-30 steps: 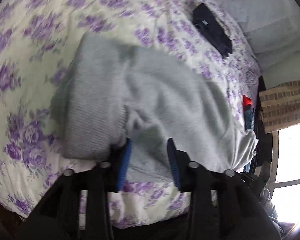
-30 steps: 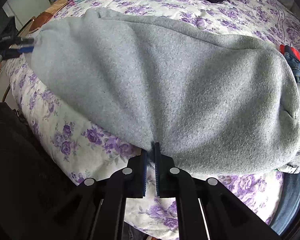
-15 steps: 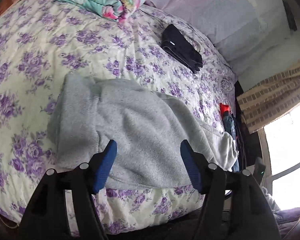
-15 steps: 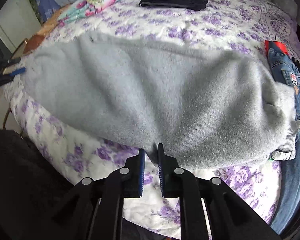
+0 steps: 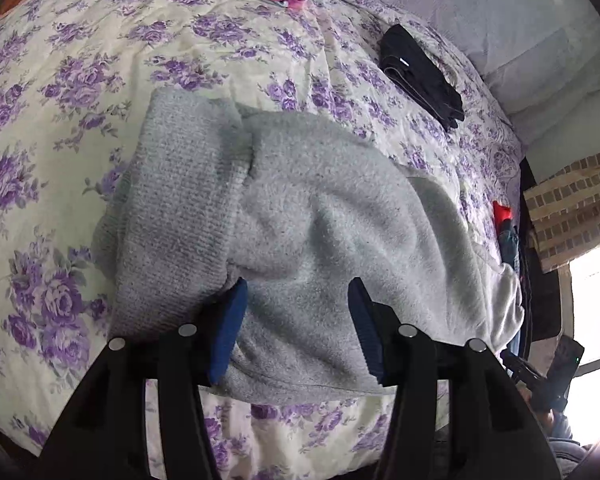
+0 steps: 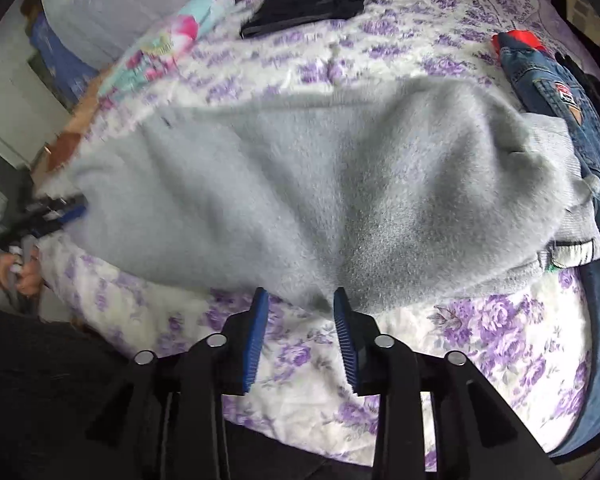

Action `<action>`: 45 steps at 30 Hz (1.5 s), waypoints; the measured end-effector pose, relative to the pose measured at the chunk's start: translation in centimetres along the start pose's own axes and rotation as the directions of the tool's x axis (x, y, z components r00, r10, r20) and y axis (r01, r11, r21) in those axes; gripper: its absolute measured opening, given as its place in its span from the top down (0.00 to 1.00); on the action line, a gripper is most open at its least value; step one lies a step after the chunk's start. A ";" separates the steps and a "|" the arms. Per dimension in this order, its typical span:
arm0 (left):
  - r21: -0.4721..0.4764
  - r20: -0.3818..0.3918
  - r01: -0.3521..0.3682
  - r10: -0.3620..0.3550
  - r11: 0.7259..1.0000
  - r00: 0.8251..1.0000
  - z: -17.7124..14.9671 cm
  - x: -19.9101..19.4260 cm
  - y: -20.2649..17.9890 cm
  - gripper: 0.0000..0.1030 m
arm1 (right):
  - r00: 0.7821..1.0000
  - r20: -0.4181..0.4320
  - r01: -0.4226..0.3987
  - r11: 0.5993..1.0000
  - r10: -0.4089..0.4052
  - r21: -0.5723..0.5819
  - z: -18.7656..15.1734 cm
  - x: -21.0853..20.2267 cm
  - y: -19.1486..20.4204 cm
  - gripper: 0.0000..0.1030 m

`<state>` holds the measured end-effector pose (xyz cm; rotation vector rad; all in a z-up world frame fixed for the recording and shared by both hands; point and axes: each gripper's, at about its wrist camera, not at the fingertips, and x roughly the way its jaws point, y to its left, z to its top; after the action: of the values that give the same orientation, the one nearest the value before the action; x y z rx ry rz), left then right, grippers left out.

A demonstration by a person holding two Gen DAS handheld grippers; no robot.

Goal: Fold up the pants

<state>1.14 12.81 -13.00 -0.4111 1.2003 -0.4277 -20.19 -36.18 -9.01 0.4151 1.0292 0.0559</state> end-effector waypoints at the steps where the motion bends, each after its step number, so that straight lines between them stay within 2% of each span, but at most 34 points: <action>1: -0.020 0.014 0.002 -0.002 1.000 1.000 -0.2 -0.6 -0.3 0.49 | 0.999 0.034 -0.007 0.997 0.005 0.071 0.2 -1.5 -1.9 0.60; 2: -0.029 0.028 0.002 -0.001 1.000 1.000 -0.3 -1.1 -0.7 0.45 | 0.998 0.066 -0.020 0.986 0.010 0.163 0.3 -2.7 -4.1 0.60; 3: -0.032 0.043 0.000 0.002 1.000 0.999 -0.6 -1.7 -1.2 0.43 | 0.994 0.110 -0.052 0.959 0.022 0.280 0.3 -3.9 -6.8 0.60; 5: -0.024 0.056 0.003 -0.002 1.000 0.998 -1.1 -2.3 -2.5 0.42 | 0.976 0.205 -0.159 0.871 0.069 0.465 0.4 -5.0 -11.3 0.60; 6: -0.014 0.056 0.004 -0.003 1.000 0.998 -1.2 -2.4 -3.3 0.41 | 0.964 0.249 -0.213 0.829 0.092 0.517 0.6 -5.2 -13.0 0.61; 7: 0.002 0.057 -0.003 0.003 1.000 0.998 -1.2 -2.2 -4.2 0.41 | 0.956 0.275 -0.242 0.802 0.101 0.546 0.9 -5.0 -14.2 0.61; 10: 0.029 0.046 -0.046 0.044 0.999 0.998 -1.2 -1.1 -6.5 0.38 | 0.958 0.278 -0.226 0.775 0.068 0.590 2.0 -3.7 -16.1 0.61; 11: 0.026 0.041 -0.053 0.051 0.998 0.998 -1.2 -0.6 -6.8 0.38 | 0.959 0.276 -0.230 0.749 0.066 0.622 2.1 -3.0 -16.8 0.61; 13: 0.006 0.027 -0.080 0.079 0.997 0.996 -1.4 0.7 -7.0 0.38 | 0.948 0.298 -0.291 0.679 0.111 0.674 1.8 -1.8 -18.1 0.61; 14: -0.005 0.016 -0.100 0.100 0.995 0.995 -1.6 1.4 -6.9 0.38 | 0.944 0.306 -0.311 0.662 0.128 0.682 1.8 -1.3 -18.3 0.61; 15: -0.020 -0.001 -0.130 0.130 0.991 0.992 -1.7 2.2 -6.6 0.37 | 0.942 0.306 -0.316 0.663 0.136 0.679 2.0 -0.8 -18.3 0.62; 17: -0.053 -0.029 -0.174 0.173 0.983 0.985 -2.1 3.6 -5.7 0.37 | 0.940 0.312 -0.319 0.694 0.142 0.646 2.6 -0.2 -17.6 0.77; 19: -0.065 -0.025 -0.178 0.176 0.982 0.984 -2.3 3.9 -5.3 0.37 | 0.932 0.342 -0.311 0.742 0.118 0.593 3.4 -1.2 -16.7 0.94; 22: -0.071 -0.034 -0.184 0.182 0.980 0.983 -2.2 4.0 -5.3 0.36 | 0.916 0.389 -0.307 0.796 0.099 0.521 3.7 -4.4 -15.5 0.95; 24: -0.069 -0.041 -0.186 0.183 0.980 0.982 -2.1 4.1 -5.3 0.35 | 0.928 0.368 -0.262 0.802 0.057 0.537 2.8 -5.0 -16.6 0.95; 26: -0.064 -0.042 -0.179 0.177 0.982 0.983 -2.0 4.3 -5.4 0.30 | 0.959 0.285 -0.185 0.771 0.005 0.609 1.0 -3.1 -18.8 0.95; 27: -0.059 -0.044 -0.179 0.176 0.982 0.983 -2.0 4.5 -5.4 0.28 | 0.968 0.251 -0.174 0.746 0.009 0.643 0.1 -1.9 -19.6 0.95; 28: -0.052 -0.047 -0.184 0.182 0.982 0.982 -1.9 4.7 -5.6 0.26 | 0.969 0.247 -0.187 0.730 0.025 0.658 -0.5 -1.3 -19.8 0.95; 30: -0.038 -0.059 -0.202 0.200 0.979 0.978 -1.8 4.8 -6.1 0.25 | 0.964 0.266 -0.195 0.733 0.020 0.652 -0.5 -2.1 -19.4 0.90; 32: -0.032 -0.070 -0.219 0.217 0.975 0.974 -1.6 4.6 -6.5 0.25 | 0.958 0.286 -0.165 0.766 -0.026 0.621 0.0 -4.0 -18.6 0.90; 34: -0.027 -0.058 -0.217 0.215 0.976 0.975 -1.6 3.8 -7.3 0.25 | 0.949 0.296 -0.081 0.828 -0.106 0.555 0.8 -6.1 -17.3 0.90; 35: -0.013 -0.043 -0.198 0.198 0.980 0.979 -1.5 3.3 -8.0 0.25 | 0.944 0.307 -0.058 0.857 -0.120 0.511 1.5 -6.8 -16.4 0.90; 37: 0.044 -0.011 -0.163 0.163 0.986 0.987 -1.5 2.4 -10.0 0.25 | 0.949 0.310 -0.075 0.911 -0.060 0.405 3.3 -6.6 -13.9 0.90; 40: 0.139 -0.026 -0.116 0.121 0.984 0.992 -1.8 3.1 -12.8 0.24 | 0.973 0.220 -0.124 0.965 0.073 0.231 6.0 -3.0 -8.8 0.90; 43: 0.213 -0.062 -0.151 0.168 0.965 0.984 -2.7 5.4 -14.0 0.22 | 0.987 0.091 -0.144 0.983 0.134 0.117 7.0 1.8 -5.5 0.90; 44: 0.222 -0.077 -0.172 0.193 0.960 0.978 -2.9 6.4 -13.6 0.22 | 0.989 0.044 -0.143 0.983 0.139 0.118 6.9 3.3 -5.4 0.90; 45: 0.216 -0.085 -0.206 0.229 0.954 0.970 -3.2 7.4 -12.8 0.22 | 0.994 -0.003 -0.109 0.984 0.111 0.143 6.8 5.0 -6.0 0.88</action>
<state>-0.91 -2.18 -13.17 -0.0754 1.2775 -0.3820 -12.72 -42.59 -12.22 0.6026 1.0240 0.0840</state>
